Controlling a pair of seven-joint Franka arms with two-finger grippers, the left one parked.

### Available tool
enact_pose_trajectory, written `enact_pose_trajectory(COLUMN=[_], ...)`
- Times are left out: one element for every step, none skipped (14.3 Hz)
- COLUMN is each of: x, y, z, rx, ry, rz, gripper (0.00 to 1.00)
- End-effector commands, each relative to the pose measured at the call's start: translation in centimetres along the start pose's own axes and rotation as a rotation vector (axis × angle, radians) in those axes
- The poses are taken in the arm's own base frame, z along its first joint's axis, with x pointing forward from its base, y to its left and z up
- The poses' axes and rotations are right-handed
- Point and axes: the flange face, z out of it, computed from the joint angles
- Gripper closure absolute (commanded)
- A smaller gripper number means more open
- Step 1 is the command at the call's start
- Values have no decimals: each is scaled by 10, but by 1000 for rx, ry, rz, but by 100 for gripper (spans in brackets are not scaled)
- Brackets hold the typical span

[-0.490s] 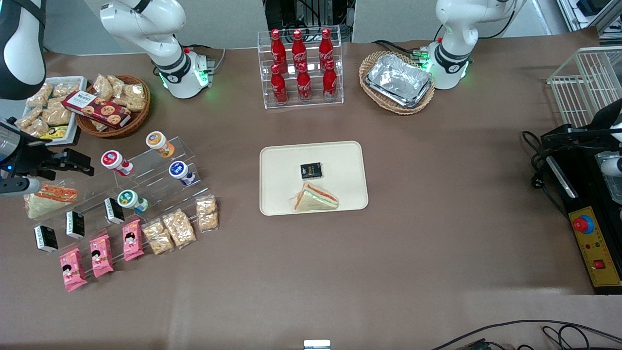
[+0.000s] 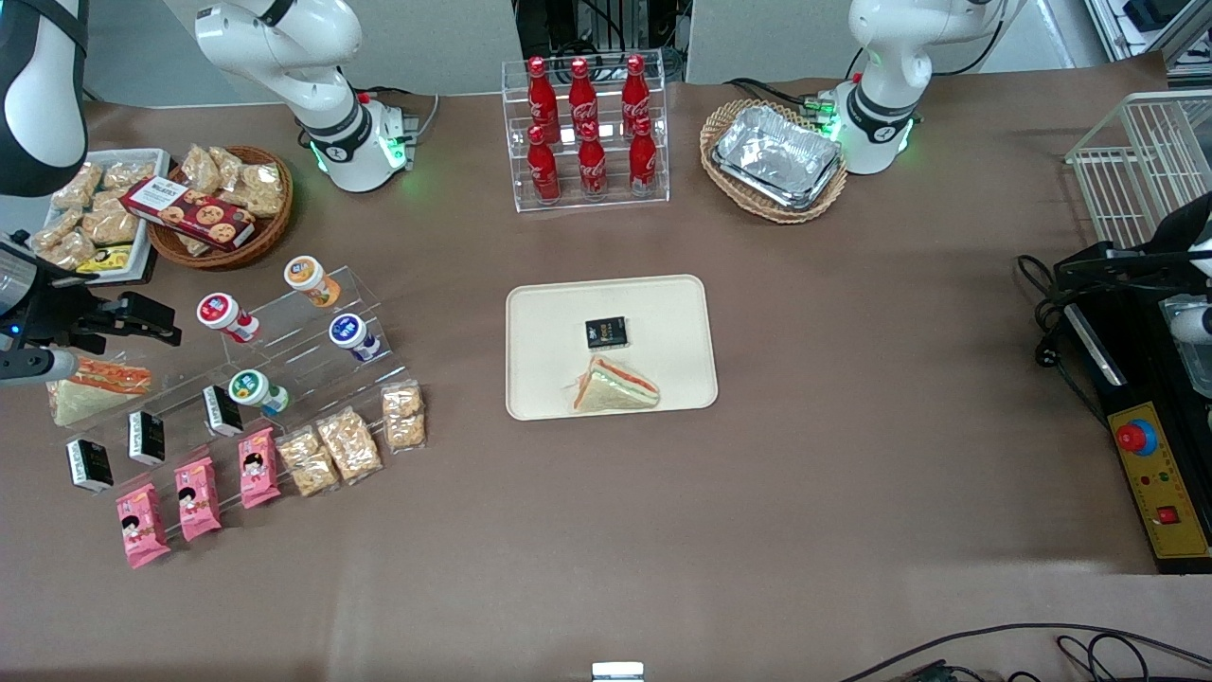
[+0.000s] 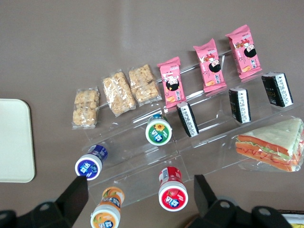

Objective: Place green gum on tray

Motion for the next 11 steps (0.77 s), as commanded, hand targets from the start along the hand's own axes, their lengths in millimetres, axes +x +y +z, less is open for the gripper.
enact_pose_trajectory(x=[-2, -5, -8, -11, -15, -20, -27, -33, -38, -41, -42], y=[3, 6, 9, 13, 21, 26, 28, 28, 28, 27, 27], z=[-2, -2, -2, -3, -2, -3, -2, -4, -5, -5, -4], rx=[-2, 1, 1, 4, 7, 9, 12, 12, 12, 13, 12], ry=[-36, -44, -46, -50, -57, -53, -50, -34, -17, -9, -8], rz=[-62, -87, -98, -105, -107, -114, -116, -116, -117, -117, -118], gripper=[0, 0, 0, 0, 0, 0, 0, 0, 0, 0, 0])
